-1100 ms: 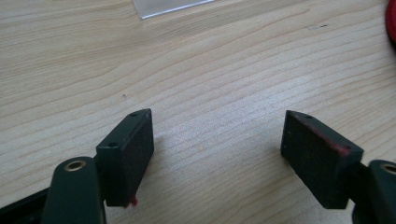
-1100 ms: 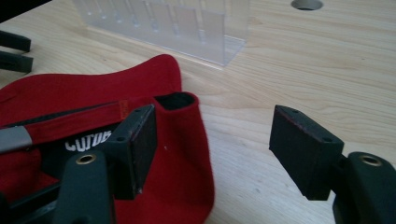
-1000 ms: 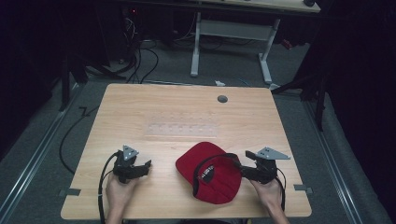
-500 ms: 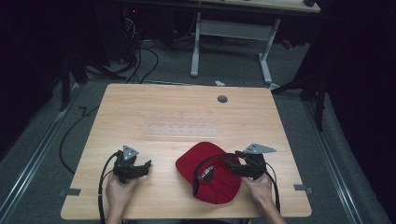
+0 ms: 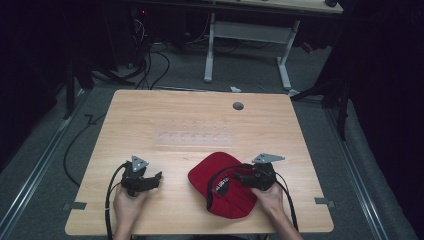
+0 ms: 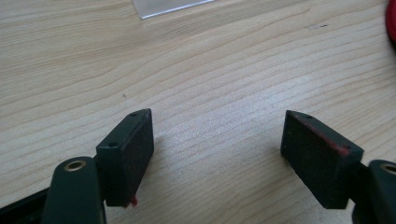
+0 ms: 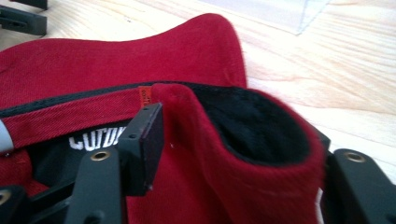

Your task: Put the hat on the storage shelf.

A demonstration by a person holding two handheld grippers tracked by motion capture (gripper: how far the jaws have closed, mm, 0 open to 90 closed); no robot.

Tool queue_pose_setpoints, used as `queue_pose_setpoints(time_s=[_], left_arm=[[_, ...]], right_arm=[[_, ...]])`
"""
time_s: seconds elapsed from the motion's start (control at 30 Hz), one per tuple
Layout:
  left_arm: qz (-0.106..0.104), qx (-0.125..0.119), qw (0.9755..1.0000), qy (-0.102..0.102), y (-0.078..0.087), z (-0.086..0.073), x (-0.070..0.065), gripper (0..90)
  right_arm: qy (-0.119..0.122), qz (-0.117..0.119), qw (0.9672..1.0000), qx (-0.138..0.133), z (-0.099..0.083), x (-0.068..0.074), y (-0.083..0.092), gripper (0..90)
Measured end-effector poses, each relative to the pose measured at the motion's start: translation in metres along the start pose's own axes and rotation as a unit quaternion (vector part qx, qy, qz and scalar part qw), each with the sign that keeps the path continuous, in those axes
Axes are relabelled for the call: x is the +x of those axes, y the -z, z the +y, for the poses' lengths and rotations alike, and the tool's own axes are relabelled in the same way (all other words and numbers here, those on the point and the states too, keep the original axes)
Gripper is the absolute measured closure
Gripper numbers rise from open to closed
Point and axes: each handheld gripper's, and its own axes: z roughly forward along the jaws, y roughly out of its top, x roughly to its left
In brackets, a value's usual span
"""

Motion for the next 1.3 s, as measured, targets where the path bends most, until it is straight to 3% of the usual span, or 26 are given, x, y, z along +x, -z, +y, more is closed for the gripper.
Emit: queue_pose_setpoints(time_s=[0.37,0.4,0.57,0.6,0.97,1.3], left_arm=[[0.000,0.000,1.0000,0.000,-0.0001,0.0000,0.0000,25.7],[0.000,0.000,1.0000,0.000,-0.0001,0.0000,0.0000,25.7],[0.000,0.000,1.0000,0.000,-0.0001,0.0000,-0.0001,25.7],[0.001,-0.001,1.0000,0.000,-0.0002,-0.0001,-0.0002,25.7],[0.001,0.000,1.0000,0.000,-0.0002,0.0000,-0.0002,25.7],[0.002,0.000,1.0000,0.001,-0.0005,0.0002,-0.0003,24.0]], right_arm=[[-0.005,0.024,0.9996,0.012,-0.0026,-0.0033,-0.0098,56.0],[0.004,0.025,0.9996,0.014,-0.0034,-0.0033,-0.0104,62.0],[0.007,0.028,0.9994,0.019,-0.0040,-0.0043,-0.0112,68.4],[0.018,0.027,0.9993,0.016,-0.0044,-0.0039,-0.0110,71.3],[0.046,0.022,0.9983,0.027,-0.0064,0.0005,-0.0085,80.6],[0.033,0.026,0.9987,0.028,-0.0060,0.0015,-0.0059,83.9]])
